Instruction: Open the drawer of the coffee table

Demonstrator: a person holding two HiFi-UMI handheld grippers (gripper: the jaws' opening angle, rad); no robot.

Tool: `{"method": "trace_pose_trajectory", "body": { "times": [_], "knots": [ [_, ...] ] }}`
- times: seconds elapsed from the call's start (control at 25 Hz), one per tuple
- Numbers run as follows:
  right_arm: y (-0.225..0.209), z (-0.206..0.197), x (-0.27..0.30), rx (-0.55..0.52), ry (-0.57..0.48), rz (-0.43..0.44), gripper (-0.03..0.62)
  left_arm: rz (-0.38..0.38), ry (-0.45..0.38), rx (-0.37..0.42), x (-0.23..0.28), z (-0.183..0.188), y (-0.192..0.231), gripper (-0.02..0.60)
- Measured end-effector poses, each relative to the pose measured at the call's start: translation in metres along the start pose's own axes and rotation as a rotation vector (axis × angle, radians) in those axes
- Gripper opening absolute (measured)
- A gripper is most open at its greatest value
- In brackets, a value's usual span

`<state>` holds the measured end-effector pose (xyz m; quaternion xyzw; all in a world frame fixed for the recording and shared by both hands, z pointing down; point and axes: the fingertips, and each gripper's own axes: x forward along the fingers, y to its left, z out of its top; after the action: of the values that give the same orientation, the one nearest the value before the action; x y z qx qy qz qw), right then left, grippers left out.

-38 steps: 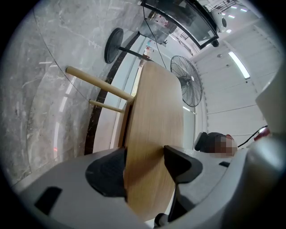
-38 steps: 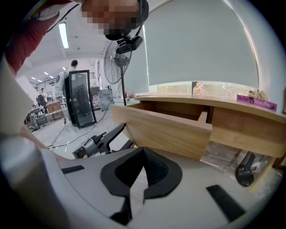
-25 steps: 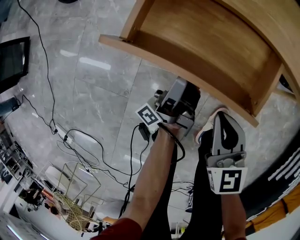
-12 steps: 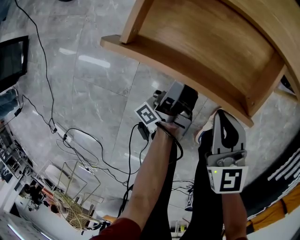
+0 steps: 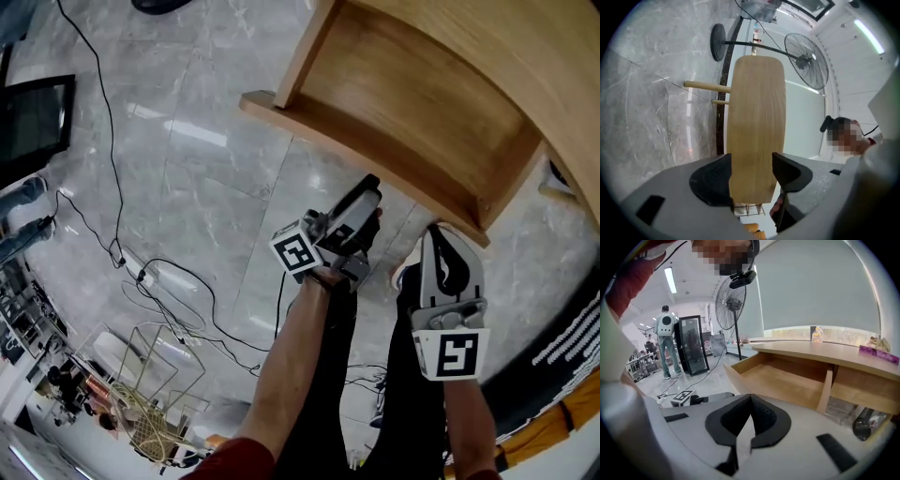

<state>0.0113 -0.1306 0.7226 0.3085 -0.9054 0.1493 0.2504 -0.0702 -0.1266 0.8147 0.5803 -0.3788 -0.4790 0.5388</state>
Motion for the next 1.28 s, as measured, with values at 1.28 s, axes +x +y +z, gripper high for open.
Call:
{"method": "trace_pose_trajectory", "body": {
  "times": [1.28],
  "knots": [
    [0.039,0.325,-0.214,0.002,-0.203,-0.324,-0.003,0.246,0.080,0.393,0.040,0.045,-0.421,0.279]
  ]
}}
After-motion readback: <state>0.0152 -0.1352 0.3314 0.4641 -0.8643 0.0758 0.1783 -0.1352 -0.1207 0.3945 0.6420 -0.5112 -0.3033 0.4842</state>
